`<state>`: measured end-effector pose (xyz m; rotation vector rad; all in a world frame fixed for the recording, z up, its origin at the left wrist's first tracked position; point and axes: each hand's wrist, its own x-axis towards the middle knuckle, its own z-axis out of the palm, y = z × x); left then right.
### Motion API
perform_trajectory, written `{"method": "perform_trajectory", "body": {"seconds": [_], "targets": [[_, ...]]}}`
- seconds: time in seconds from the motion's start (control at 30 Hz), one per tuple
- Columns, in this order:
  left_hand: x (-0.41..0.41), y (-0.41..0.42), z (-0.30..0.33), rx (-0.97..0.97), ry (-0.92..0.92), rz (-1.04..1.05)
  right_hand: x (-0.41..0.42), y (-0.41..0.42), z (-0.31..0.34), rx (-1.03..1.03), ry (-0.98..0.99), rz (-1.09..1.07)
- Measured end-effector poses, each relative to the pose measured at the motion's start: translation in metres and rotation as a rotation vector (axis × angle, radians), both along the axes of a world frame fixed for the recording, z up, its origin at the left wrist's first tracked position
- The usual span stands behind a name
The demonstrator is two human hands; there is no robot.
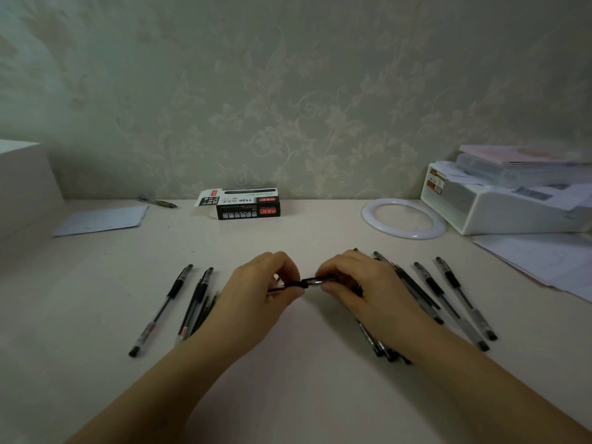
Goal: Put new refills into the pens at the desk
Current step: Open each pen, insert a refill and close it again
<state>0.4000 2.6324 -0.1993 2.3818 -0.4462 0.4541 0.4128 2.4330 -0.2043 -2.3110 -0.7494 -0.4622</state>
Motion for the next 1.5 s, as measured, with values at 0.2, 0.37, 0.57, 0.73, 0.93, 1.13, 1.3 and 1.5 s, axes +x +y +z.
{"method": "perform_trajectory", "body": {"seconds": [0.2, 0.37, 0.57, 0.73, 0.93, 1.13, 1.3, 1.5], "targets": [[-0.002, -0.001, 0.004, 0.005, -0.036, -0.047, -0.001, 0.000, 0.000, 0.179, 0.099, 0.024], [-0.004, -0.001, 0.008, 0.005, -0.044, -0.063, -0.001, 0.001, 0.003, 0.226, 0.143, 0.031], [-0.005, -0.001, 0.009, -0.008, -0.060, -0.067, -0.001, 0.001, 0.003, 0.224, 0.135, 0.033], [-0.005, -0.001, 0.008, -0.038, -0.068, -0.059, 0.000, 0.000, 0.004, 0.235, 0.130, 0.043], [-0.004, -0.002, 0.008, -0.004, -0.052, -0.048, 0.000, 0.005, 0.002, 0.249, 0.138, -0.013], [0.005, 0.028, 0.016, 0.034, -0.069, 0.415, 0.003, -0.007, 0.000, -0.067, 0.020, -0.312], [0.008, 0.069, 0.016, 0.159, 0.078, 0.674, 0.000, -0.007, -0.002, -0.150, 0.131, -0.359], [0.010, 0.075, 0.009, 0.258, 0.245, 0.672, -0.002, -0.008, -0.003, -0.172, 0.164, -0.400]]}}
